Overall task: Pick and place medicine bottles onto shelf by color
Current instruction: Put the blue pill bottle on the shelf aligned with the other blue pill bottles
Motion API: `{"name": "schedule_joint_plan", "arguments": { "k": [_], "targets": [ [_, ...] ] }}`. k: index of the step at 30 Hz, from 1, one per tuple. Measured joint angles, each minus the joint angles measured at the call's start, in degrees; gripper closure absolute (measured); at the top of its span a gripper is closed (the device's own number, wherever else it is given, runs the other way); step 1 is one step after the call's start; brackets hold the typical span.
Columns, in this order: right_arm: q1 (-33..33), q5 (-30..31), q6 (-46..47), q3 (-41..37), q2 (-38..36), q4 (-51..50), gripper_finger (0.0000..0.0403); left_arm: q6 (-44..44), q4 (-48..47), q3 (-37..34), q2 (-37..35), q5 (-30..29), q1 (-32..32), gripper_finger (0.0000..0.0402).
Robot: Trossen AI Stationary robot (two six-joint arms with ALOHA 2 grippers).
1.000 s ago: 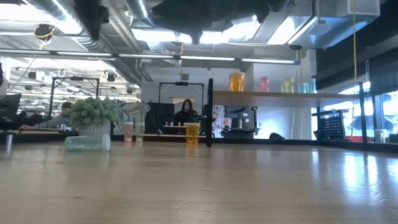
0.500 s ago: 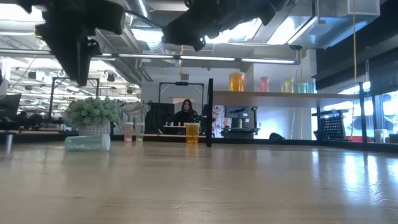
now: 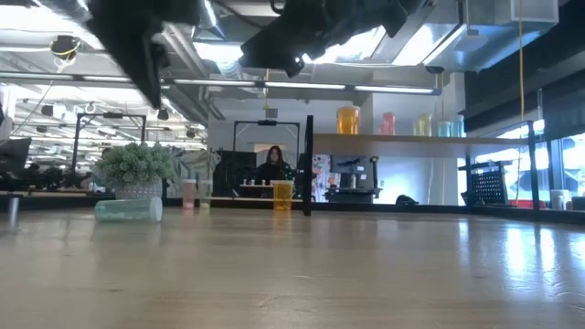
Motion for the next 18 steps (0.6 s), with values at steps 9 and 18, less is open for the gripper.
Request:
{"name": "schedule_joint_plan", "arguments": {
  "k": [9, 18],
  "targets": [
    [0.02, 0.00, 0.08, 0.00, 0.00, -3.64, 0.0251, 6.04, -1.59, 7.76, 0.00, -7.62, 1.29, 0.0239],
    [0.02, 0.02, 2.98, -0.02, 0.00, -6.87, 0.0251, -1.14, -18.50, 12.68, -0.07, -8.47, 3.02, 0.0239]
  ]
}}
